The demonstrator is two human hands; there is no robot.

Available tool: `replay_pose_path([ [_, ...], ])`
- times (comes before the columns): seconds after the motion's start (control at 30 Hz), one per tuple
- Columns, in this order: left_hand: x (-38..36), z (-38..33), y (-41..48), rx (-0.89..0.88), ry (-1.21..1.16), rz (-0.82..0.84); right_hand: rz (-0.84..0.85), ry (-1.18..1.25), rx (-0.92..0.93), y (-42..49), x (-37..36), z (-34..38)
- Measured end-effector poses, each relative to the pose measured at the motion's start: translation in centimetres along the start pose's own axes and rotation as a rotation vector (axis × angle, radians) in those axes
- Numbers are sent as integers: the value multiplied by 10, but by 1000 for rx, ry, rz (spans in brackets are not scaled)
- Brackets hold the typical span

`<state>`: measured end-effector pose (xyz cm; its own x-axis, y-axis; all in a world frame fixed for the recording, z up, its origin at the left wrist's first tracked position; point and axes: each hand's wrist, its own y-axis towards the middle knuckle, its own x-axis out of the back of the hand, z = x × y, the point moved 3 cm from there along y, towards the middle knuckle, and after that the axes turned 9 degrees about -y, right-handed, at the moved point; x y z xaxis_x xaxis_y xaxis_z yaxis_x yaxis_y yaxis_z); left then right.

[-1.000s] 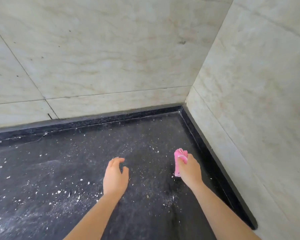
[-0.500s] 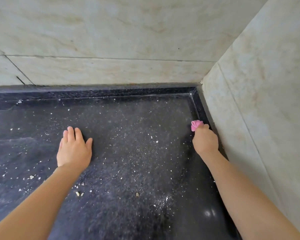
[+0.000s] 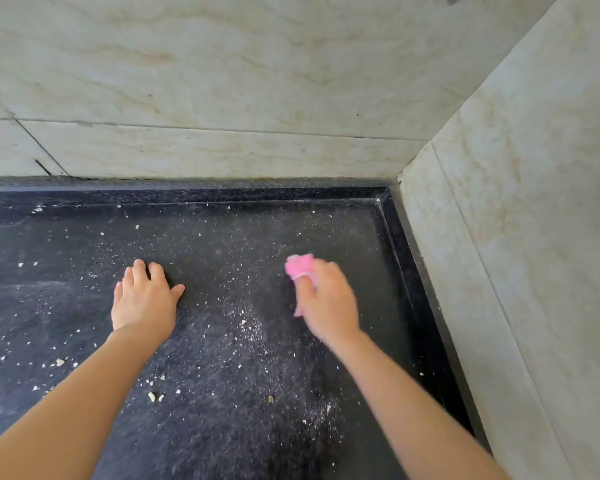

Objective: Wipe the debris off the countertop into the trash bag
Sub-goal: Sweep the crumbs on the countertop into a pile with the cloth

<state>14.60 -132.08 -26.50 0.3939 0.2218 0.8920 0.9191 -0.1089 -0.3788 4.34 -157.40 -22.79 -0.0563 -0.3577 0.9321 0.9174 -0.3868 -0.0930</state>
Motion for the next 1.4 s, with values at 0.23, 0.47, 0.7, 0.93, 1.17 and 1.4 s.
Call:
replay_pose_path([
  [0.23,-7,0,4,4,-23,-27,64,-534,-383,78,40,-110],
  [0.47,-7,-1,-1,27,-56,-11,102,-164,-25,8,-36,47],
  [0.7,-4,-2,-1,40,-53,1,166,-46,109,37,3,15],
  [0.93,-12,2,1,43,-28,-20,151,-623,-302,134,54,-107],
  [1.17,-13,1,0,57,-57,-20,98,-176,-180,100,-10,-4],
  [1.4,-9,-1,-2,69,-73,-8,442,-15,188,80,4,13],
])
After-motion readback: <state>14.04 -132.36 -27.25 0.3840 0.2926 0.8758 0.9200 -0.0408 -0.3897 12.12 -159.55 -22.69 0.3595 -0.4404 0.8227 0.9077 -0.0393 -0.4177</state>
